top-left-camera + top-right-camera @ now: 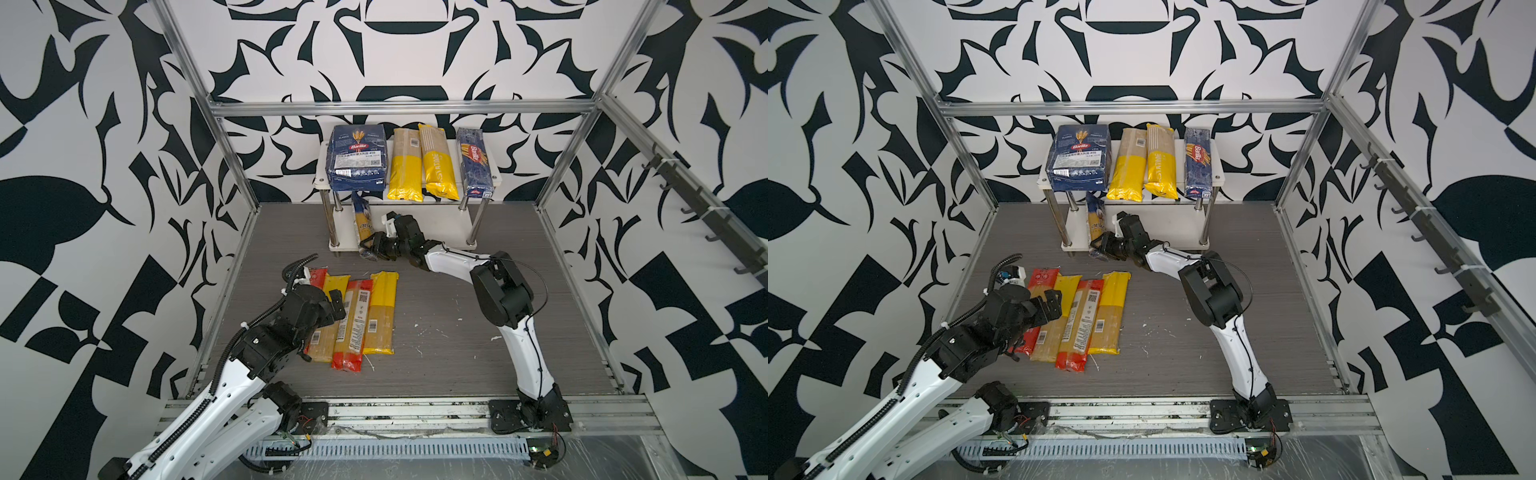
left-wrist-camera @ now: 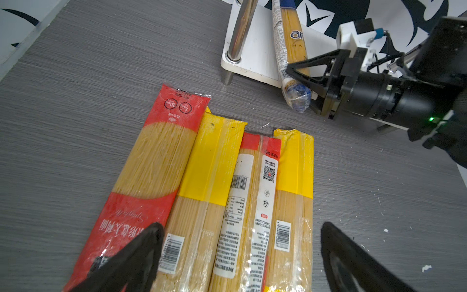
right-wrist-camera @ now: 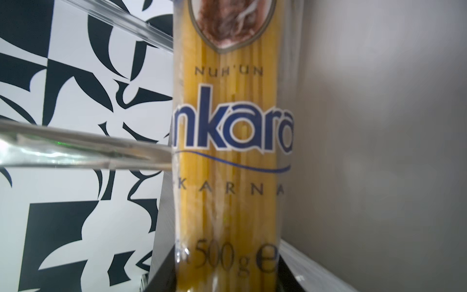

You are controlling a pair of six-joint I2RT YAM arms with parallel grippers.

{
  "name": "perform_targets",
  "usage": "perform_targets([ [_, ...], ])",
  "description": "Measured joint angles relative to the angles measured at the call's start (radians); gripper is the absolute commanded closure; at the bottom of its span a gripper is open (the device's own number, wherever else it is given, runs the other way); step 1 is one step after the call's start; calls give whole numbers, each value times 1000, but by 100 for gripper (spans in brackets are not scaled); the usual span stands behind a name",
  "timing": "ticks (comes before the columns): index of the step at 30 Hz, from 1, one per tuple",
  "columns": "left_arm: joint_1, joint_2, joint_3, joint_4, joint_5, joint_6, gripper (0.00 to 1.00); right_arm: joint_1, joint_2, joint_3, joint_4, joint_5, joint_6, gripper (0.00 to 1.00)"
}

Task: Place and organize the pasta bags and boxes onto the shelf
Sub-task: 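Stand the Ankara bag upright under the upper shelf beside its leg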

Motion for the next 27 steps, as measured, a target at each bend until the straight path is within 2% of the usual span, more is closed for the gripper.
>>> perform_targets([
  [4, 4, -20, -1, -1, 3, 0, 1, 25, 66, 98, -14, 18, 11, 83],
  [6, 5, -35, -4, -2, 3, 0, 1, 37, 93, 136, -14, 23, 21, 79],
  [7, 5, -41, -5, -4, 3, 0, 0, 42, 101, 149, -16, 27, 25, 76],
  [10, 5, -64, -6, -15, 2, 0, 1, 52, 113, 171, -24, 53, 39, 54],
  [12, 5, -82, -6, -25, 2, 0, 0, 53, 115, 173, -19, 59, 48, 48],
  [19, 6, -131, -15, -35, 2, 0, 0, 58, 113, 174, -3, 84, 46, 38],
  [23, 6, -132, -17, -42, 2, 0, 1, 58, 97, 163, 6, 95, 31, 26],
  [27, 6, -134, -17, -48, 3, 0, 0, 58, 45, 129, 27, 106, 24, 25],
])
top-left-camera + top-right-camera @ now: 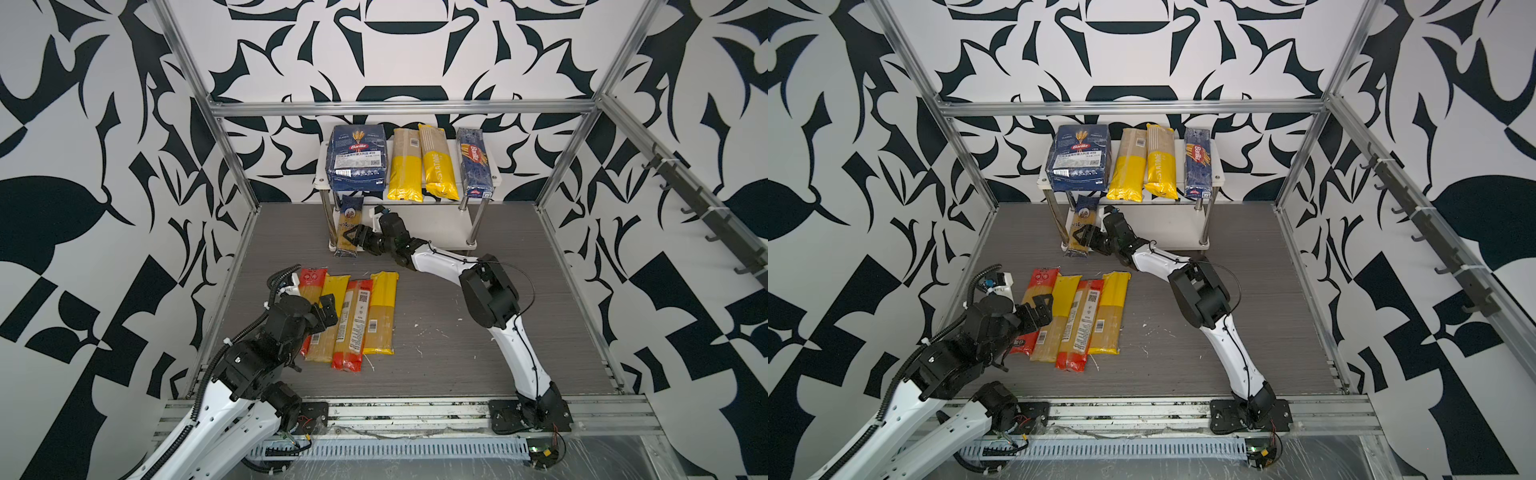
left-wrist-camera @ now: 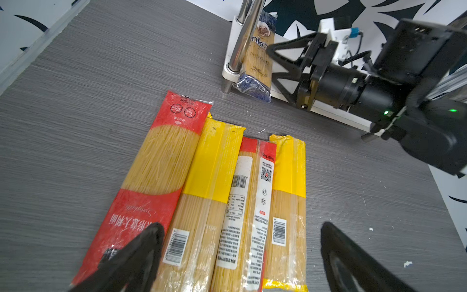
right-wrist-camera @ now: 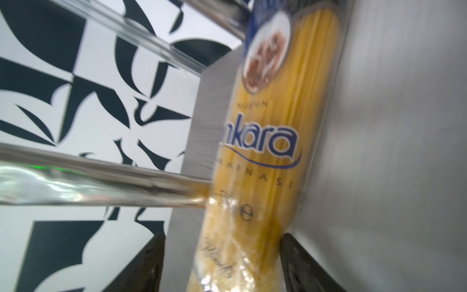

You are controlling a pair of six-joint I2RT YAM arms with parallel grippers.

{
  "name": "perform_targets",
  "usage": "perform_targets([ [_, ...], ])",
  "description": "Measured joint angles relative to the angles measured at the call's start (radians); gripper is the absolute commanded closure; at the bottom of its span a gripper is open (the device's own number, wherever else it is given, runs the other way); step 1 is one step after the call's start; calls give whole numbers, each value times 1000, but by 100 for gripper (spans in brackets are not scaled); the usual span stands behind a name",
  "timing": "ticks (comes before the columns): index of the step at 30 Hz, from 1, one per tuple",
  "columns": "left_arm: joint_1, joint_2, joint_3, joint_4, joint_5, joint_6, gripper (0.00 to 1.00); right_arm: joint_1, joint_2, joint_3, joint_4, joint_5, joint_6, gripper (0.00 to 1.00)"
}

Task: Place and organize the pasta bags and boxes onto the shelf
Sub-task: 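Stand the Ankara bag upright under the upper shelf beside its leg, then open the right gripper and withdraw it toward the yellow bags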

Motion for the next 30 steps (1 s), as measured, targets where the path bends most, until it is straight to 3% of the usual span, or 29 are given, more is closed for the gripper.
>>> perform_targets([
  [7, 0, -16, 0, -5, 3, -11, 0, 1, -115, -75, 50, -5, -2, 25],
  [14, 0, -15, 0, -3, 26, -39, 1, 21, -236, -307, 93, -8, 0, 24],
  [22, 0, 6, -28, 9, 83, -102, 0, 115, -385, -655, 99, 27, -9, 25],
  [30, 0, -36, -54, 16, 98, -143, 0, 223, -635, -827, -42, 154, -94, 25],
])
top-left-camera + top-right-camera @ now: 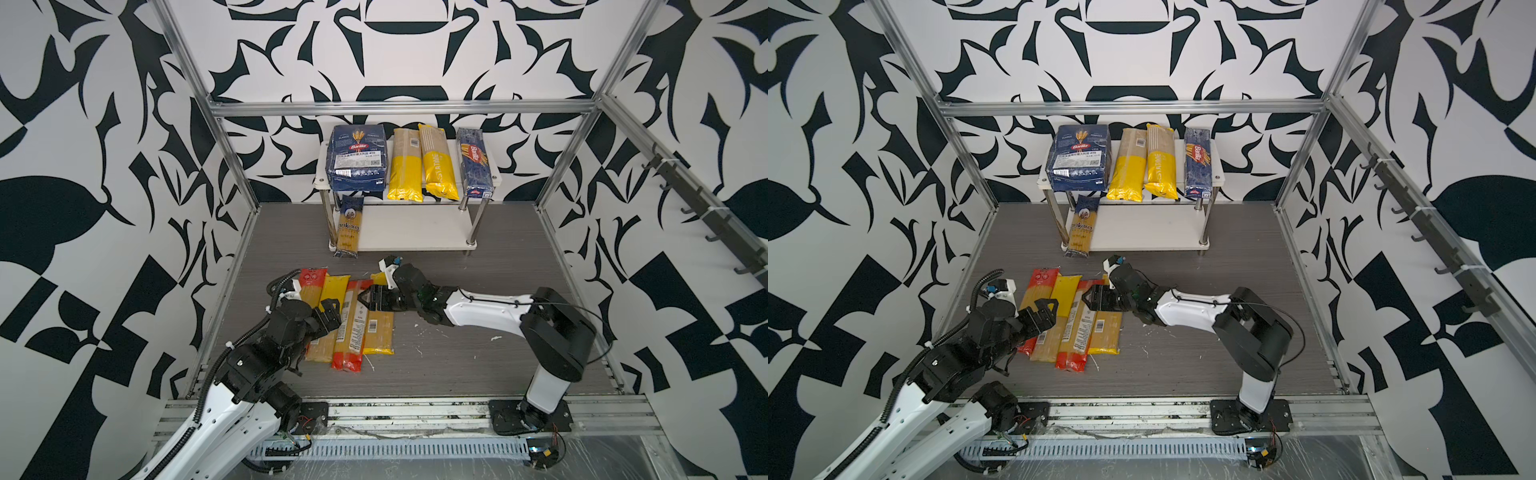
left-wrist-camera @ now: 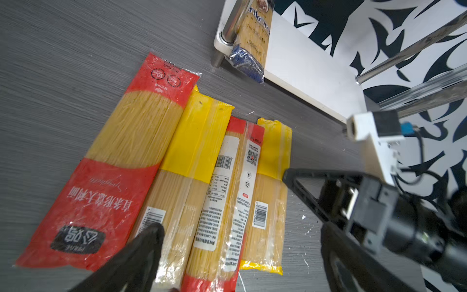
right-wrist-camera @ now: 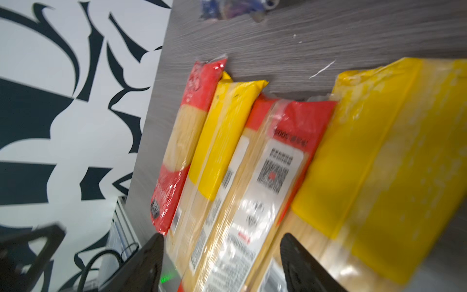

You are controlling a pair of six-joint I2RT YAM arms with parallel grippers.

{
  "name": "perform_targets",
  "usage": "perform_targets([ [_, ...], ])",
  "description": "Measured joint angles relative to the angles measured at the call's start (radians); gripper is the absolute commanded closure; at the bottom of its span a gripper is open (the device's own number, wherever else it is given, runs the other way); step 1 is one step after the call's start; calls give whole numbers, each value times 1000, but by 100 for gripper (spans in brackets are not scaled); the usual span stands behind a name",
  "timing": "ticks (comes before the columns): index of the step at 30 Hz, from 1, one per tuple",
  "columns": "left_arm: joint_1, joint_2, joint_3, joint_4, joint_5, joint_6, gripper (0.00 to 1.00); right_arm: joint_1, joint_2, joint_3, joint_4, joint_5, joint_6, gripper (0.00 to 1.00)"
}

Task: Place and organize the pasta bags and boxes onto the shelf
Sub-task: 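Open the right gripper and withdraw it toward the yellow bags, then grasp the yellow spaghetti bag's end and pull it away from the pile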

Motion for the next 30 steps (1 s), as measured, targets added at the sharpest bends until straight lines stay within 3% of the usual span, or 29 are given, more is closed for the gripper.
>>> perform_targets([
  [6, 0, 0, -10, 18, 20, -25, 1, 26, -137, -158, -32, 74, -6, 25],
  [14, 0, 37, -61, 67, 63, -50, 0, 59, -163, -315, -48, 108, 32, 26],
  [24, 0, 66, -92, 110, 87, -60, 0, 87, -84, -347, 79, 95, 102, 26],
  [30, 0, 45, -94, 109, 85, -59, 0, 98, 8, -276, 140, 79, 117, 29],
])
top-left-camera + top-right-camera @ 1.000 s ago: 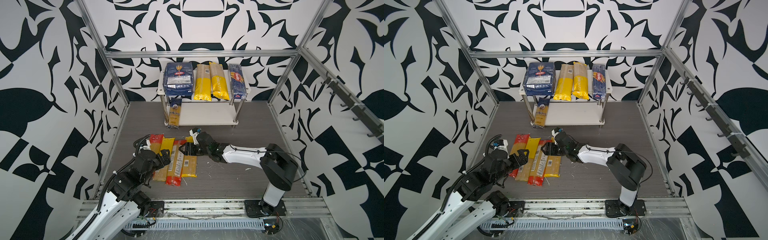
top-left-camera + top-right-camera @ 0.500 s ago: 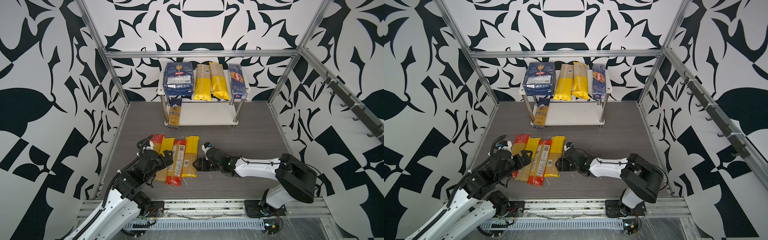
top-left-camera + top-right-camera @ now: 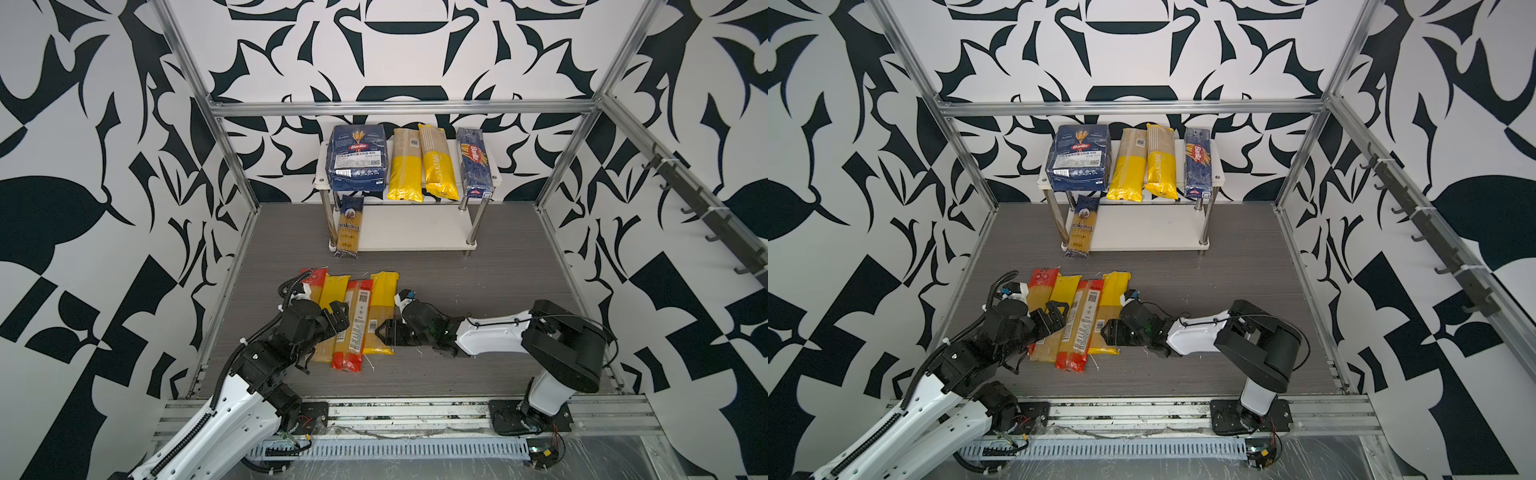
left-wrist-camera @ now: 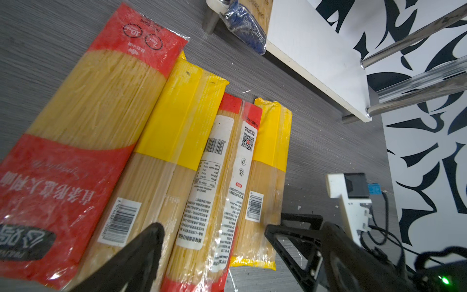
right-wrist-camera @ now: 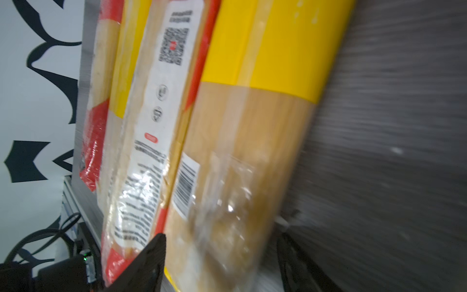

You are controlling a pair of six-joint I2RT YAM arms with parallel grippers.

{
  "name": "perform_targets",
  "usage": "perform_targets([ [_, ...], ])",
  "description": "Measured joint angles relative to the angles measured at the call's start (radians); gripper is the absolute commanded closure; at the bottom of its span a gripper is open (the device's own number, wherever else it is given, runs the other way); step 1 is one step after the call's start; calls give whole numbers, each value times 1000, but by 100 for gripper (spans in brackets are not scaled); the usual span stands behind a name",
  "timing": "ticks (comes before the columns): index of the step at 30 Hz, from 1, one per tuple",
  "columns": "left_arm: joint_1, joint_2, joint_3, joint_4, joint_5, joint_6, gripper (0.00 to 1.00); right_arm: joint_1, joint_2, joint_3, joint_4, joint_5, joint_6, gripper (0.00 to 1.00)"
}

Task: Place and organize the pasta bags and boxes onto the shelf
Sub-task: 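Grasp the yellow spaghetti bag's end and pull it away from the pile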

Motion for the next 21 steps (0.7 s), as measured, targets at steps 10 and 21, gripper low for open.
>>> perform_targets([
  [10, 0, -84, -24, -4, -5, 2, 0, 24, 158, 188, -20, 4, 14, 45],
  [21, 0, -151, -47, -56, -18, 7, 1, 25, 206, 209, 63, -13, 109, 93],
])
